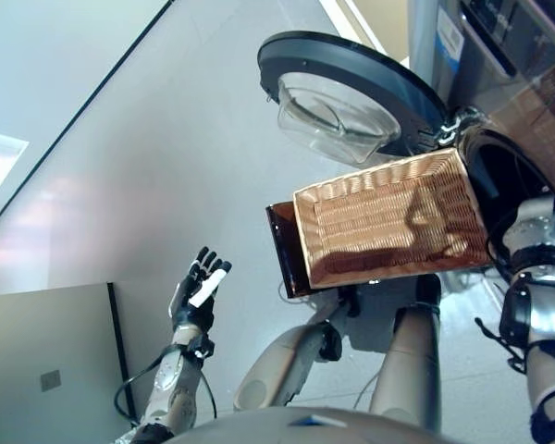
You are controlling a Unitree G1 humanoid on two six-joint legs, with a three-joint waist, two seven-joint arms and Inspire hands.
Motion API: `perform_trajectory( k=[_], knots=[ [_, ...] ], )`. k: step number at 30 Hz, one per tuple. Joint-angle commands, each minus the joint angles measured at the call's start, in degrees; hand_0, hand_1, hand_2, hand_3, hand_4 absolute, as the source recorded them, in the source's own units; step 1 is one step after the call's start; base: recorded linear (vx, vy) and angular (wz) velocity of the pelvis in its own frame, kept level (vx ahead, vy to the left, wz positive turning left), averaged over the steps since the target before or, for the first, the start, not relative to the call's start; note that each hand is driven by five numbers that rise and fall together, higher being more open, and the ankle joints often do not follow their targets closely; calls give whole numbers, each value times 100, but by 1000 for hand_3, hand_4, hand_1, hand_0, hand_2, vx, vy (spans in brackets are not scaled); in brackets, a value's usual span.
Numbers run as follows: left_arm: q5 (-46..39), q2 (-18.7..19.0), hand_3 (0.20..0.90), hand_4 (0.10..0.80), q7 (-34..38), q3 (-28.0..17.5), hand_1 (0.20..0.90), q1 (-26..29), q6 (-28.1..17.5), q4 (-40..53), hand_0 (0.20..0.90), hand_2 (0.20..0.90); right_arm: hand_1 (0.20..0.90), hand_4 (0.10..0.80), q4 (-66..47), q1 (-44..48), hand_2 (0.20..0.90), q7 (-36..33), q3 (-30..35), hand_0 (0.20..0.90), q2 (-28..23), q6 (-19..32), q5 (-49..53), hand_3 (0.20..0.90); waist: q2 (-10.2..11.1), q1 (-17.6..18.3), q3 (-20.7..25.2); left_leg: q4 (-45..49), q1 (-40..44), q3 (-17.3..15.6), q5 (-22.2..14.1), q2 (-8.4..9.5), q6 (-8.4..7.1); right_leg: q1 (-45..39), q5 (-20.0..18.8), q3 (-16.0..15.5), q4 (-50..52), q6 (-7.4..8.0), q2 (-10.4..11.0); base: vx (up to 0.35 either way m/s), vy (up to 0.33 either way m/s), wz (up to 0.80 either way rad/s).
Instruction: Pick up the clothes and place them into the washing machine
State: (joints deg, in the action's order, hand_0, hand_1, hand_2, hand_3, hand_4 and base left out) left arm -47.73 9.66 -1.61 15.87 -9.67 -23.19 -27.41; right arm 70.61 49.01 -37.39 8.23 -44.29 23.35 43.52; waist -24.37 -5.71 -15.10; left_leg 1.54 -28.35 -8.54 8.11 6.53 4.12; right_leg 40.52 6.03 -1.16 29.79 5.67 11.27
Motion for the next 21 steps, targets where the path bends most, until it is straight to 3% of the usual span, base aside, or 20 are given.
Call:
perform_trajectory(
  k=[1, 2, 3, 5, 21],
  knots=[
    [86, 305, 900, 800, 143, -506, 900, 103, -470, 197, 900, 900, 900, 800, 445, 2003, 900, -1, -1612, 900, -1375, -469, -1276, 900, 217, -247, 426, 694, -373, 148, -517, -151, -412, -473, -357, -173, -1017, -372, -241, 0, 0, 0],
    [64, 304, 900, 800, 111, -535, 900, 76, -410, 247, 900, 900, 900, 800, 742, 2341, 900, -17, -2217, 900, -1425, -893, -1805, 900, 242, -252, 426, 684, -383, 134, -501, -159, -415, -466, -379, -184, -1036, -381, -247, -40, -5, 2],
    [91, 326, 900, 800, 17, -722, 900, 13, -303, 353, 900, 900, 900, 800, 884, 2625, 900, 109, -3191, 900, -1360, -1546, -3152, 900, 282, -229, 430, 674, -415, 127, -458, -176, -420, -451, -425, -192, -1069, -398, -276, 0, 0, 0],
    [59, 278, 900, 800, -21, -894, 900, -26, -238, 397, 900, 900, 900, 800, 836, 2606, 900, 52, -3416, 900, -1350, -1927, -3813, 900, 314, -211, 457, 652, -412, 145, -443, -171, -422, -463, -433, -204, -1091, -403, -287, 0, 0, 0],
    [69, 239, 900, 800, -135, -1000, 900, -127, -272, 456, 900, 900, 900, 800, 1096, 2785, 900, 84, -3438, 900, -1014, -1761, -3715, 900, 437, -254, 471, 721, -541, 156, -452, -175, -415, -345, -439, -181, -1041, -427, -296, -2, 6, 0]
  ],
)
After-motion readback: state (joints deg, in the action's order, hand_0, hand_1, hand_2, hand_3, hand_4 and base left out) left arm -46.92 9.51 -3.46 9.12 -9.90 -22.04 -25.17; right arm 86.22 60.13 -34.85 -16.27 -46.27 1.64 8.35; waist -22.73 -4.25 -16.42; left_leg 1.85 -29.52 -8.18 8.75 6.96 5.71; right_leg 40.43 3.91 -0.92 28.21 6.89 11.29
